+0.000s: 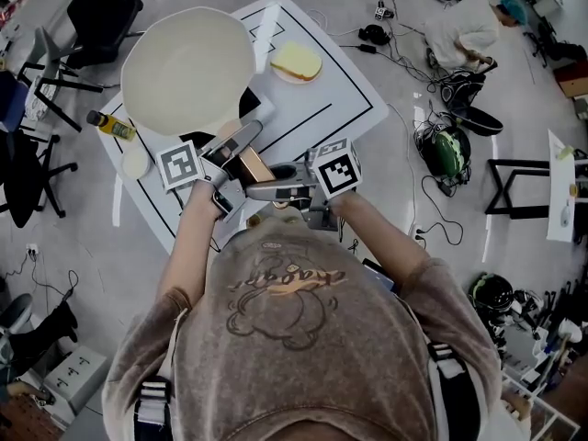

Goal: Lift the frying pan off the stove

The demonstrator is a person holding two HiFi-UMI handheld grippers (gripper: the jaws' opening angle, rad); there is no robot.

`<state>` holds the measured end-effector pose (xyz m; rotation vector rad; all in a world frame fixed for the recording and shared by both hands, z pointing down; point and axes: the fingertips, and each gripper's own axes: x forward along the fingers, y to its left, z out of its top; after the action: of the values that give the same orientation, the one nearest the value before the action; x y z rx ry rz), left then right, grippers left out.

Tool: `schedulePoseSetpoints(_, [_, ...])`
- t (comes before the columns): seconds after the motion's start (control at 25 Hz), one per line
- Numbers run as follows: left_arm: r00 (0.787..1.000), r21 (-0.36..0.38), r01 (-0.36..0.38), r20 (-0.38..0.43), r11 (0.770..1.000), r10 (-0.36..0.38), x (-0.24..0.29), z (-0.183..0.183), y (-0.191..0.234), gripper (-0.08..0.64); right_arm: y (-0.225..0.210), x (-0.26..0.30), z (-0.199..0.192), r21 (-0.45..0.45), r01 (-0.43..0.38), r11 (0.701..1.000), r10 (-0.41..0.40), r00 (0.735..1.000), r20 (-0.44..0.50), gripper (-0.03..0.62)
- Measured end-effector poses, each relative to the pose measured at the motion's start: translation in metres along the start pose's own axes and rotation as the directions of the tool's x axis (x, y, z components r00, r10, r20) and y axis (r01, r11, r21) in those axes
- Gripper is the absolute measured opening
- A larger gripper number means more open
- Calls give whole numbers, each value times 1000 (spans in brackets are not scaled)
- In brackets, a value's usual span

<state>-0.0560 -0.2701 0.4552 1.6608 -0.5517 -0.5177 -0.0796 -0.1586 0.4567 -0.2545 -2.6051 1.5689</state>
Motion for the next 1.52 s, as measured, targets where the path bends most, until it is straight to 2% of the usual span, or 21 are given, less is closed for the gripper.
schedulePoseSetpoints(0.32, [999, 30, 5, -42, 1000, -4, 0, -8, -18, 172, 18, 1, 0, -29, 3, 1000, -1, 998, 63, 160])
schedulePoseSetpoints(0.6, [990, 57, 25, -140, 998, -17, 11, -33, -33, 173, 34, -11, -7, -45, 52, 998, -45, 989, 142, 161])
schedulePoseSetpoints(0.84, [970, 56, 46, -241, 997, -31, 29, -64, -40, 173, 44, -32, -17, -42, 104, 994, -91, 970, 225, 163])
schedulePoseSetpoints(1.2, [917, 54, 87, -394, 995, -59, 65, -114, -48, 173, 52, -73, -32, -32, 180, 983, -156, 917, 367, 161])
schedulePoseSetpoints(1.52, [846, 44, 118, -527, 992, -77, 90, -162, -52, 175, 59, -105, -48, -6, 252, 968, -218, 851, 477, 164])
